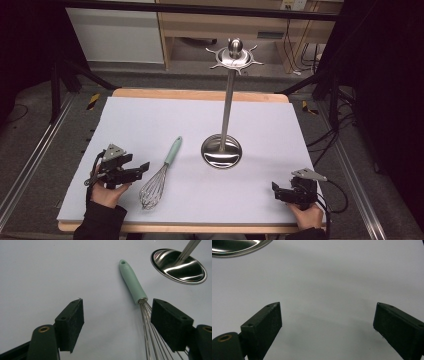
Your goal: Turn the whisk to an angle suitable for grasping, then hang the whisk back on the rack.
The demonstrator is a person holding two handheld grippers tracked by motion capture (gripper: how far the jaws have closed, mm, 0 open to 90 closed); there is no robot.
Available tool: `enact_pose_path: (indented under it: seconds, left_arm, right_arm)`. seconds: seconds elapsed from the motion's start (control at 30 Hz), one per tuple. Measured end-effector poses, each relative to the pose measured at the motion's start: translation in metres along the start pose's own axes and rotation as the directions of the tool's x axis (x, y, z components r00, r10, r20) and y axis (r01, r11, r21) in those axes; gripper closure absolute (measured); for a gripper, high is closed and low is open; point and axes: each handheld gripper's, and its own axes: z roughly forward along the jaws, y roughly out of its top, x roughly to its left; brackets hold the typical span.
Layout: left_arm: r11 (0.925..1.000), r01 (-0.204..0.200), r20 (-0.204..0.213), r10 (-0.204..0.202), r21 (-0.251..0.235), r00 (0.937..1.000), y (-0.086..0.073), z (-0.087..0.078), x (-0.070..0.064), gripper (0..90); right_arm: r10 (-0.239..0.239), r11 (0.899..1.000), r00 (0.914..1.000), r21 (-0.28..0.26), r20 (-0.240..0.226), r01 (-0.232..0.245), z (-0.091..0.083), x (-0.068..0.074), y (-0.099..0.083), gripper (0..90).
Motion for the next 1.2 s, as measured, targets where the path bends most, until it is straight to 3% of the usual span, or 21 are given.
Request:
enact_pose_path:
  seconds: [0.5,0.87,1.2]
  left_arm:
    - [0.9995,-0.021,0.018,0.021,0.023,0.9996,0.015,0.003,-0.013,24.9]
    - [0.9968,-0.069,0.037,0.067,0.041,0.9971,0.029,0.010,-0.024,24.8]
    - [0.9964,-0.067,0.062,0.064,0.052,0.9960,0.037,0.013,-0.030,26.4]
  right_arm:
    - [-0.015,1.000,0.9999,0.000,0.000,0.015,0.000,0.000,0.000,8.8]
    - [-0.010,1.000,0.9999,0.003,0.003,0.010,0.000,0.001,-0.001,8.8]
    - [-0.017,1.000,0.9999,0.001,-0.002,0.017,0.000,0.001,-0.001,8.8]
